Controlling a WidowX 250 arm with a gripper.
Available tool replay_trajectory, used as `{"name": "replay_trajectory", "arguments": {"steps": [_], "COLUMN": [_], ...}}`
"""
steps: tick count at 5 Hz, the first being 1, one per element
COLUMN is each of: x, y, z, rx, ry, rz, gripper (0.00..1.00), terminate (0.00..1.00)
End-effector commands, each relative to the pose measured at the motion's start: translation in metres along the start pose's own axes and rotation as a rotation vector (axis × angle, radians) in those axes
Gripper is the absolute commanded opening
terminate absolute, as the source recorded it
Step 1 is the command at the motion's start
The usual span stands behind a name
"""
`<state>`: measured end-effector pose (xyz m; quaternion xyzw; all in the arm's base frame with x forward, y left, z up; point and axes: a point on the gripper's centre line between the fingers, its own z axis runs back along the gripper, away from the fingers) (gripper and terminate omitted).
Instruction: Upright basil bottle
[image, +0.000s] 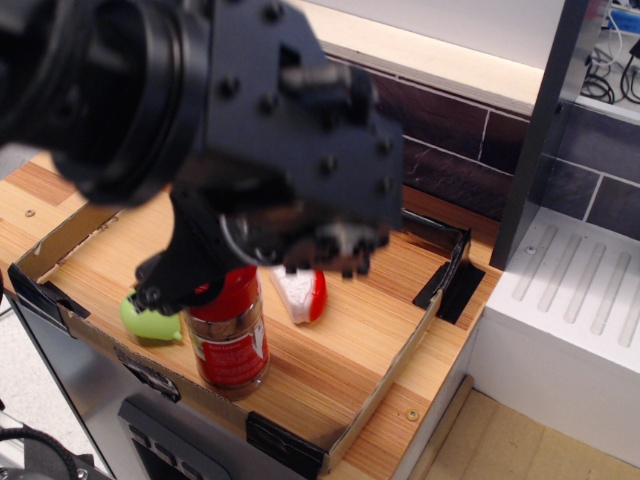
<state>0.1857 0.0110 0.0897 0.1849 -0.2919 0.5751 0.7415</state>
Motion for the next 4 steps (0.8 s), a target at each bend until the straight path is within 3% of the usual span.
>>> {"name": "replay_trajectory", "arguments": {"steps": [1, 2, 3, 4], "x": [0.037, 0.063, 0.063, 0.063], "y": [-0.021, -0.031, -0.031, -0.031], "z": [0.041, 0.052, 0.052, 0.052], "rx": [0.017, 0.062, 0.062, 0.062], "ry": [0.087, 0.174, 0.174, 0.174], "rz": [0.086, 0.128, 0.128, 0.128], "gripper": [1.0, 1.0, 1.0, 1.0], "terminate": [0.0, 0.0, 0.0, 1.0]}}
